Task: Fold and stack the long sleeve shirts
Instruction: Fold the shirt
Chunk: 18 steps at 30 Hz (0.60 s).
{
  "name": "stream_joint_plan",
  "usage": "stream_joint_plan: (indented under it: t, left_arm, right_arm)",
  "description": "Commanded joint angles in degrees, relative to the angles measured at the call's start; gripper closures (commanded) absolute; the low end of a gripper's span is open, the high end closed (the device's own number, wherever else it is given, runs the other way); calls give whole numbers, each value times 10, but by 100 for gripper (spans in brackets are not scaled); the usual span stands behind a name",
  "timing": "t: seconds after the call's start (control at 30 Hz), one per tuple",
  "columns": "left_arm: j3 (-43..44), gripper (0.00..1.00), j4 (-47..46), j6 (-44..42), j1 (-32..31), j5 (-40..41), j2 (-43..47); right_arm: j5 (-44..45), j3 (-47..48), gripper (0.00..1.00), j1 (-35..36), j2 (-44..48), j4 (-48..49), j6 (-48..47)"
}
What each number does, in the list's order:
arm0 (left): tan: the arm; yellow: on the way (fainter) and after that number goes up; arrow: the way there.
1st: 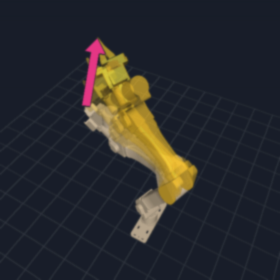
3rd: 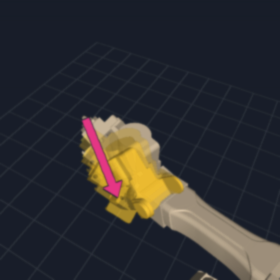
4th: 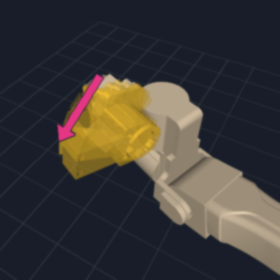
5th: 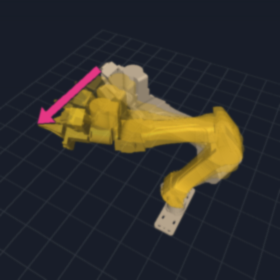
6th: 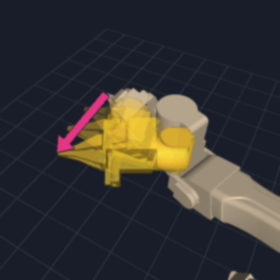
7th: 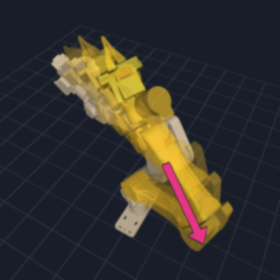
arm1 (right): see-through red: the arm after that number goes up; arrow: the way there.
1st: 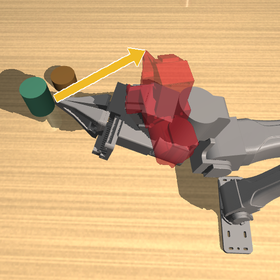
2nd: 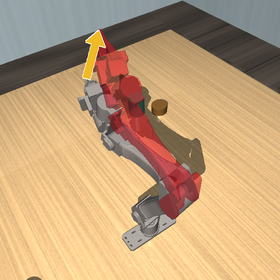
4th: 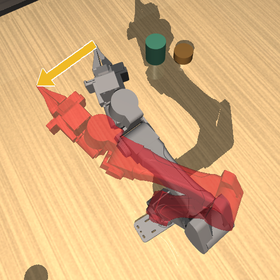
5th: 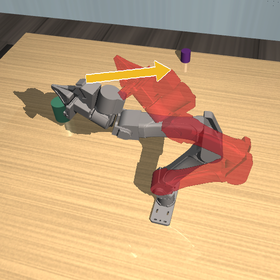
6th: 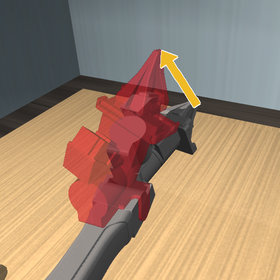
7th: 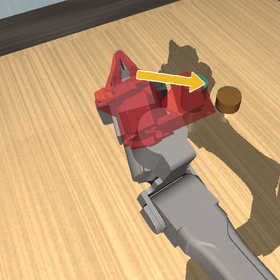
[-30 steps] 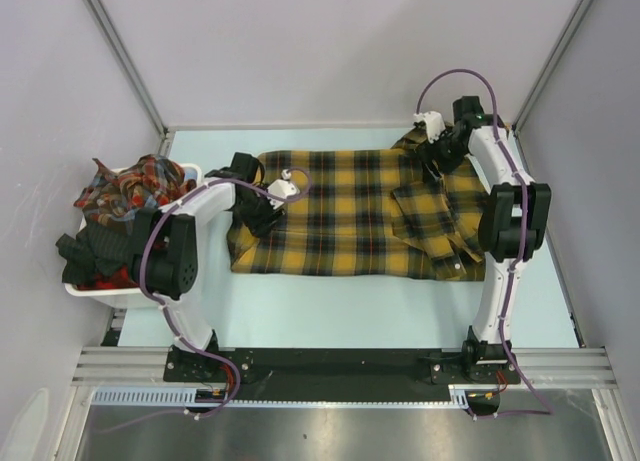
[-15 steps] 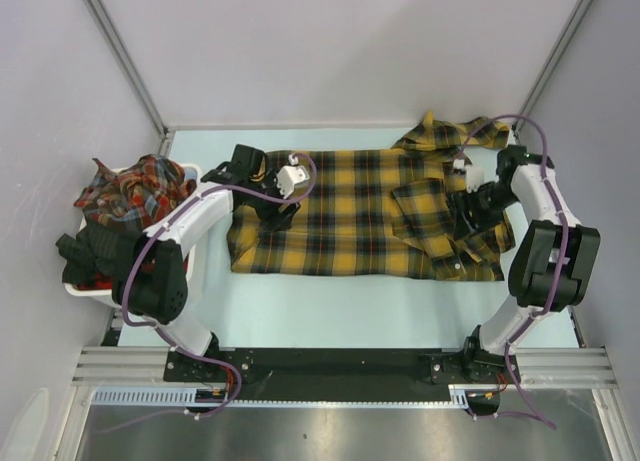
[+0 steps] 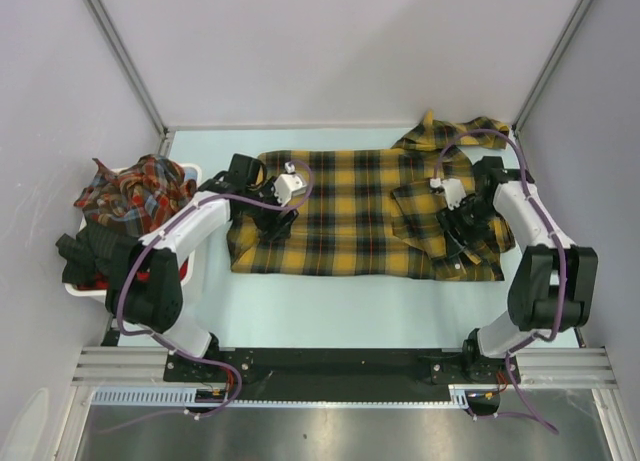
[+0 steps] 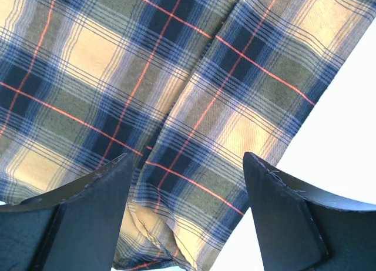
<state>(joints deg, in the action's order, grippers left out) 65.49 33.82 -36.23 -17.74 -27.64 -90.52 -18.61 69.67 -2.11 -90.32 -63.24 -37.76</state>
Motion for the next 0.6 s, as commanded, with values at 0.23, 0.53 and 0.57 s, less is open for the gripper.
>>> stream_joint_plan:
  t: [0.23,0.53,0.57]
  left_arm:
    - [-19,8,-17,40,6,6,57]
    - [-29,0,-19,47,17,24,97]
    - [-30,0,-19,48,17,24,98]
  right_arm:
    - [91,-71,45,138,8,36,25]
    - [154,-110,50,185,-23,93,56]
    - [162,-110,53,185,-27,97,57]
